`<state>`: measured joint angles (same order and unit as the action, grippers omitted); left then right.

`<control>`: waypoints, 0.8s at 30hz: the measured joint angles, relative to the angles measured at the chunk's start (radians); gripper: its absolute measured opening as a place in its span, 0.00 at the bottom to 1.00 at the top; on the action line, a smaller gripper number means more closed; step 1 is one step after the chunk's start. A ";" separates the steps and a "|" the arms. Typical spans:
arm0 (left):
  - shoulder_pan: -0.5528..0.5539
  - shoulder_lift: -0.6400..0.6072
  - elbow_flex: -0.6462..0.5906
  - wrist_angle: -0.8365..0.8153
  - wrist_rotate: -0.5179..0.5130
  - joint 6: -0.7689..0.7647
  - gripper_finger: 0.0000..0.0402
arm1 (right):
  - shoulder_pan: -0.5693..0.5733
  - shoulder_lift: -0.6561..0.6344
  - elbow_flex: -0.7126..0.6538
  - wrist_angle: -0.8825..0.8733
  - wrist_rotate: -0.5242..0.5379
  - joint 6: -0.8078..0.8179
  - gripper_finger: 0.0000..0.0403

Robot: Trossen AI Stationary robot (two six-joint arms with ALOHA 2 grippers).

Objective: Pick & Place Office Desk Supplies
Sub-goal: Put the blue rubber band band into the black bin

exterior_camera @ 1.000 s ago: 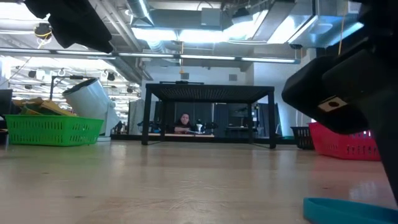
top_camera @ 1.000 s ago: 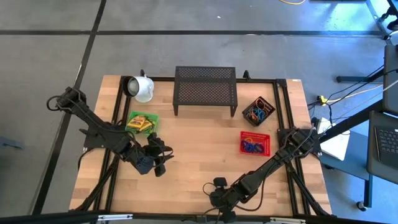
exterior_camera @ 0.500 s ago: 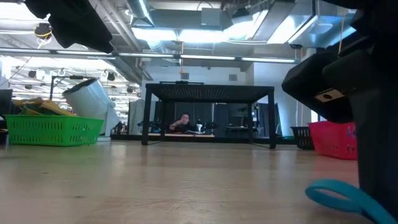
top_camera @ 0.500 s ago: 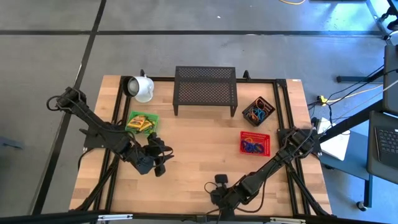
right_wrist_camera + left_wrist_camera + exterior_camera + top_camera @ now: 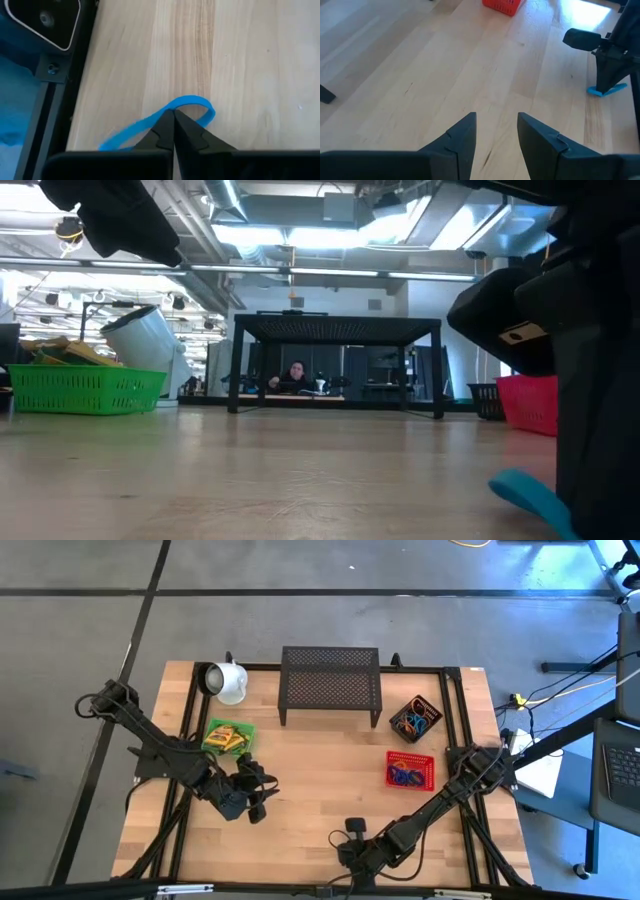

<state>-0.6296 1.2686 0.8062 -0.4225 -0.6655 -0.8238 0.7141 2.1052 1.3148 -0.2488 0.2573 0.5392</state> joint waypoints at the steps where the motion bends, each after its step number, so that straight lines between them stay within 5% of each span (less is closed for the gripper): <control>1: 0.000 0.000 0.000 0.000 0.000 0.000 0.34 | -0.001 0.000 0.000 0.002 0.001 0.000 0.01; 24: 0.000 0.000 0.000 0.000 -0.017 0.000 0.34 | -0.009 -0.137 -0.002 0.024 0.304 -0.058 0.00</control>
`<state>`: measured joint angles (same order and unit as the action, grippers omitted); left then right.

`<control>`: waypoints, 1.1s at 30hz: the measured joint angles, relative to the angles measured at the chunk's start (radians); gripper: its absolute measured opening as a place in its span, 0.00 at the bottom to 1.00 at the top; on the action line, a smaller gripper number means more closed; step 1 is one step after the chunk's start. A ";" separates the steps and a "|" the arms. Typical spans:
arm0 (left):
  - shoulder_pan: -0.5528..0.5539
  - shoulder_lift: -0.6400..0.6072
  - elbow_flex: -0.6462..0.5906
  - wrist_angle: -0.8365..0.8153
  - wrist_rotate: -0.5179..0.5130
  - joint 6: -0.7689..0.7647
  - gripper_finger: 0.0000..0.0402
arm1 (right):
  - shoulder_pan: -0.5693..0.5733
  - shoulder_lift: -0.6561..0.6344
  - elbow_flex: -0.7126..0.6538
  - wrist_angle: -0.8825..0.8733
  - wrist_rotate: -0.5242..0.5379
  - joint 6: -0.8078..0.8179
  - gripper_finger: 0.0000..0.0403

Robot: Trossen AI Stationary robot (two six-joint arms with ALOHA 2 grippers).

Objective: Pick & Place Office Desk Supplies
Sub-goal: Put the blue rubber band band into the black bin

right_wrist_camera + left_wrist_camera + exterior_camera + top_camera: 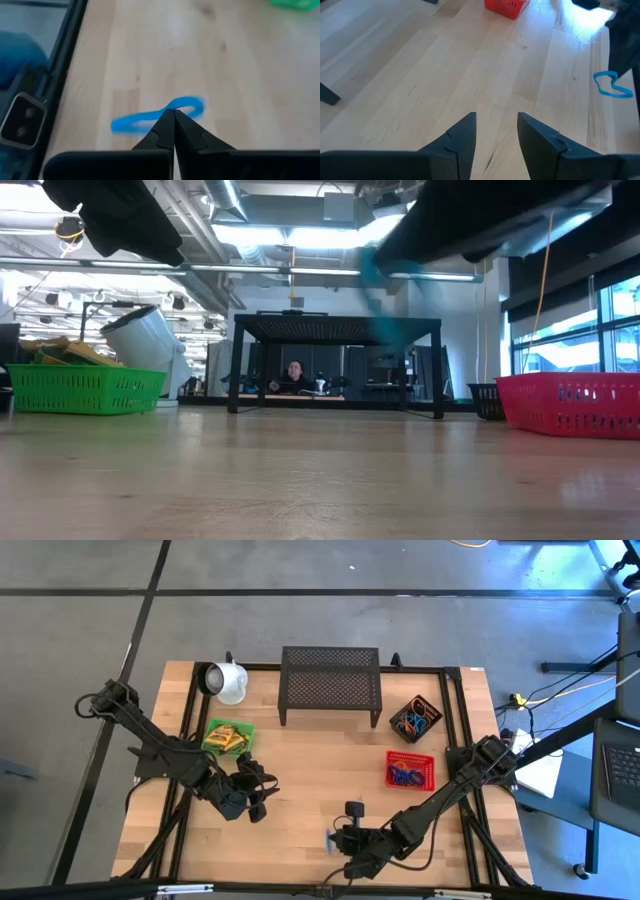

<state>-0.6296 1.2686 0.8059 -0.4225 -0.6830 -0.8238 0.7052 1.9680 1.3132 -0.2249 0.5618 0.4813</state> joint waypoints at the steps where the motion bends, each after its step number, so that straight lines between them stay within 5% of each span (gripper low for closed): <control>1: 0.000 0.000 0.000 0.000 0.000 0.000 0.34 | 0.000 -0.007 0.000 -0.001 0.014 -0.003 0.00; 12: -0.001 0.023 0.000 0.031 -0.017 0.001 0.34 | 0.000 -0.067 0.002 0.000 0.112 -0.037 0.00; 33: 0.046 0.409 -0.001 0.652 0.203 0.338 0.34 | -0.001 -0.068 0.002 0.001 0.130 -0.048 0.00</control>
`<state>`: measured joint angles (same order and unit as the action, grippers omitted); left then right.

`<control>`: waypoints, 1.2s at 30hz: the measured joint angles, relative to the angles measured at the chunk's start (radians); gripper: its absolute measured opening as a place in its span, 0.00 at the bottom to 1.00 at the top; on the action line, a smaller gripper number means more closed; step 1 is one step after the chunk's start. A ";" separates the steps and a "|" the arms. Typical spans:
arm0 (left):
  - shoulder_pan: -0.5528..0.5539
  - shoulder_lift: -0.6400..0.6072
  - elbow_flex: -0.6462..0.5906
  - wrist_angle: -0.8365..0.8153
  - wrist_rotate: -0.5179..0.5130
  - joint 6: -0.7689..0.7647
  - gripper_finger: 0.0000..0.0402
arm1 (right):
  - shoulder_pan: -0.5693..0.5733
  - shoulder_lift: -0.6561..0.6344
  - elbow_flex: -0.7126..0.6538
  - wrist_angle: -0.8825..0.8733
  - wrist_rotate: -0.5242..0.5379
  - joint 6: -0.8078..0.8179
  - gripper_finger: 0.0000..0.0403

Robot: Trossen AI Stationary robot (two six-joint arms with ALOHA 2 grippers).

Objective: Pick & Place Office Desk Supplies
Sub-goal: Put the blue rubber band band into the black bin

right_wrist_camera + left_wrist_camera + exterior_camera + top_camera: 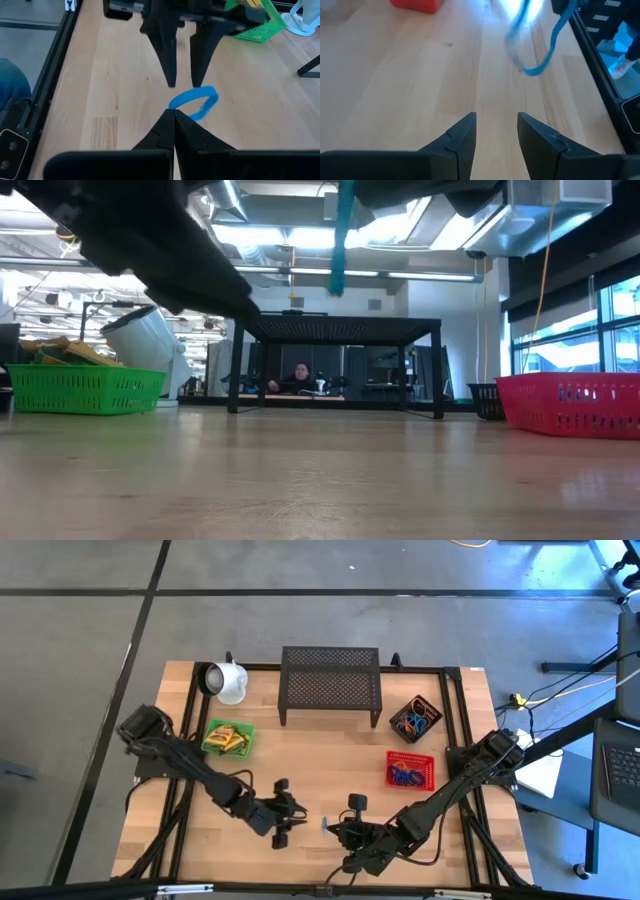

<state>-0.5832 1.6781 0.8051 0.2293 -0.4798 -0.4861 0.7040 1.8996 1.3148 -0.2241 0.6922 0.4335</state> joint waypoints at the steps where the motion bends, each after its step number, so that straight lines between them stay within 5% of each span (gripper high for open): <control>1: 0.005 0.008 0.000 0.013 0.010 0.002 0.34 | 0.000 0.000 0.000 0.000 0.000 0.000 0.00; 15: 0.022 0.026 0.000 0.228 0.123 0.055 0.34 | 0.000 0.000 0.000 0.000 0.000 0.001 0.00; 36: 0.023 0.029 0.000 0.343 0.059 0.091 0.34 | -0.023 0.000 0.000 0.012 0.000 0.003 0.00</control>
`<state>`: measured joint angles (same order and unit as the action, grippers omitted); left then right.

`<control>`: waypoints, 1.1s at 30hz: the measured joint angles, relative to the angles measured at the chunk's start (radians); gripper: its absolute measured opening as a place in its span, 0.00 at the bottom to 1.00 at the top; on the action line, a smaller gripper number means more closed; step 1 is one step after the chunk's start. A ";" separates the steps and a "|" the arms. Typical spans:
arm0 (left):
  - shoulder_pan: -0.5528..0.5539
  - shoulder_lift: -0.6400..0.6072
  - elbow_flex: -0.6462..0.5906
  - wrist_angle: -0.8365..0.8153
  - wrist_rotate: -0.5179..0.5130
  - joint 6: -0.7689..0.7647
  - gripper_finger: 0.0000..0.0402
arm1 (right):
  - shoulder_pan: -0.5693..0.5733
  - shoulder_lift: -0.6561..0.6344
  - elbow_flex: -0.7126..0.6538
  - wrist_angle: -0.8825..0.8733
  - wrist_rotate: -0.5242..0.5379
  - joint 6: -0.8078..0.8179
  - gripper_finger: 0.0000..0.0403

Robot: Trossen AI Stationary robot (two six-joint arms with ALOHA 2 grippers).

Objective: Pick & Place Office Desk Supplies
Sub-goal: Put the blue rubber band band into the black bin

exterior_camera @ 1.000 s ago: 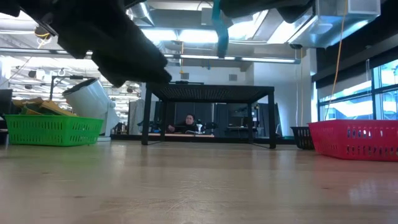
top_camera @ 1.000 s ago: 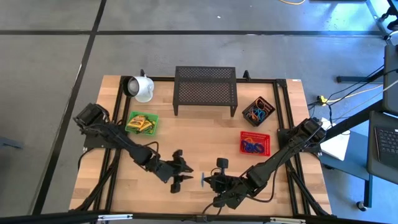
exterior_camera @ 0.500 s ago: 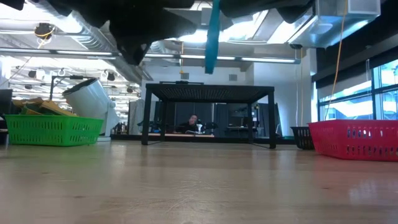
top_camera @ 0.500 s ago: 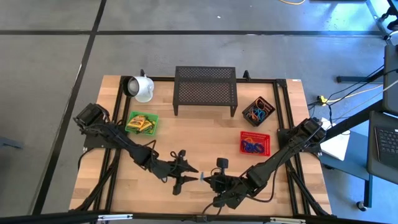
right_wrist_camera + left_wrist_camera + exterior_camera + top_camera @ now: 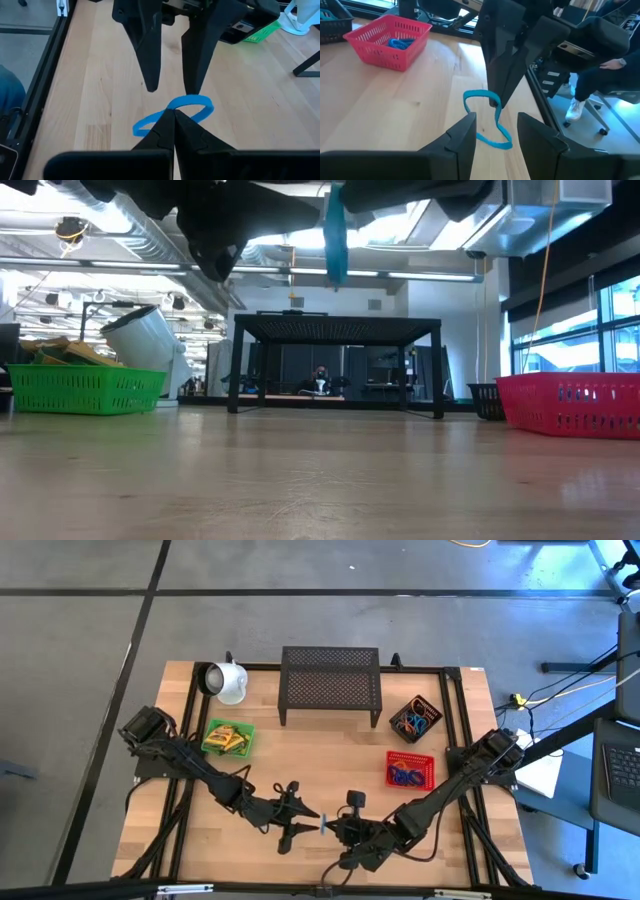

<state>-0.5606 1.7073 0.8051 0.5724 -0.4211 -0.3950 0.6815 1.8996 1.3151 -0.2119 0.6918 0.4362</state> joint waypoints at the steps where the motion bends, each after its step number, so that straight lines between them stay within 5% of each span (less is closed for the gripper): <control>1: 0.000 0.000 0.000 0.000 -0.005 0.000 0.34 | 0.000 0.000 0.000 0.002 0.000 0.000 0.00; 33: 0.000 0.001 0.000 0.000 0.020 0.005 0.34 | -0.027 0.000 0.000 0.128 0.000 -0.114 0.00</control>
<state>-0.5607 1.7081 0.8051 0.5728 -0.4014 -0.3902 0.6548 1.8999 1.3155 -0.0843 0.6918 0.3227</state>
